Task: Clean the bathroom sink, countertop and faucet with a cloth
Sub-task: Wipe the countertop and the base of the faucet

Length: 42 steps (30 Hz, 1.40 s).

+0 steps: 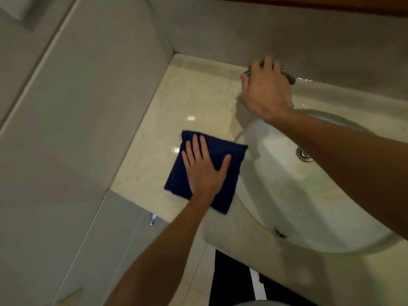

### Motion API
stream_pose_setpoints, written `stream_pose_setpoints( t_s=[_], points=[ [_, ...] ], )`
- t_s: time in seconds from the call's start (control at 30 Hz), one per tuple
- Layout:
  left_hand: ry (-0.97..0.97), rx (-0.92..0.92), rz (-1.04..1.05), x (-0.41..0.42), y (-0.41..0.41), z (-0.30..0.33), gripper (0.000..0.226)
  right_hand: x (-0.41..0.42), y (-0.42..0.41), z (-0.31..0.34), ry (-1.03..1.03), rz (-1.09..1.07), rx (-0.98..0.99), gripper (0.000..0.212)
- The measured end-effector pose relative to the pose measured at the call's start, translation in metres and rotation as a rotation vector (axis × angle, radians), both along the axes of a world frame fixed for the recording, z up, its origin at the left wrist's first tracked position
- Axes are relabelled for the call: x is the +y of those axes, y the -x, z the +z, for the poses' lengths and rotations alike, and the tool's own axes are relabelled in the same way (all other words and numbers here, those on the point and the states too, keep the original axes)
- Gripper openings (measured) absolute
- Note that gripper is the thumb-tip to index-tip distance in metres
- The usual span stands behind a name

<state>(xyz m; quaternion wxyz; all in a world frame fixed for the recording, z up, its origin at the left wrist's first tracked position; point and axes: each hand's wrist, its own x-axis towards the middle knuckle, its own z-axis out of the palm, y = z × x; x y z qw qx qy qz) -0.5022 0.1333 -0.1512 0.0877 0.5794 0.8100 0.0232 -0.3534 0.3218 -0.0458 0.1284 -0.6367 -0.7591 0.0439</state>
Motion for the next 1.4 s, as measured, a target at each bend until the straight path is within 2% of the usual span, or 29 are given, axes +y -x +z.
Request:
stream_pose_setpoints(
  t_s=[0.2,0.3,0.43,0.6,0.7,0.87,0.97,1.07,1.2,1.4],
  points=[
    [0.067,-0.048,0.131,-0.124,-0.048,0.006,0.097,-0.001,0.0,0.001,0.011,0.022,-0.013,0.047],
    [0.071,-0.052,0.196,-0.152,-0.072,0.005,0.095,0.0,-0.001,0.001,0.017,0.026,-0.021,0.046],
    [0.058,-0.052,0.184,-0.142,-0.067,0.007,0.096,0.001,0.0,0.001,0.01,0.03,-0.014,0.047],
    [0.002,-0.048,0.168,-0.091,-0.026,0.002,0.097,0.0,0.0,-0.001,0.008,0.028,-0.037,0.049],
    [-0.02,0.006,0.179,-0.08,-0.021,-0.002,0.096,-0.002,0.001,-0.003,-0.008,0.024,-0.048,0.049],
    [0.011,-0.02,0.261,-0.119,-0.075,0.0,0.096,-0.007,-0.001,0.003,-0.004,0.013,-0.034,0.05],
    [0.05,-0.07,0.246,-0.152,-0.131,0.006,0.095,-0.011,-0.002,0.005,-0.003,0.042,-0.056,0.05],
    [0.103,-0.08,0.223,-0.165,-0.153,0.006,0.093,-0.012,-0.003,0.007,-0.013,0.032,-0.046,0.051],
    [0.089,-0.079,0.186,-0.157,-0.134,0.003,0.091,-0.012,-0.006,0.011,-0.015,0.104,-0.081,0.044],
    [0.044,-0.025,0.131,-0.111,-0.073,-0.002,0.087,-0.001,-0.001,0.005,0.04,0.038,-0.025,0.045]
  ],
)
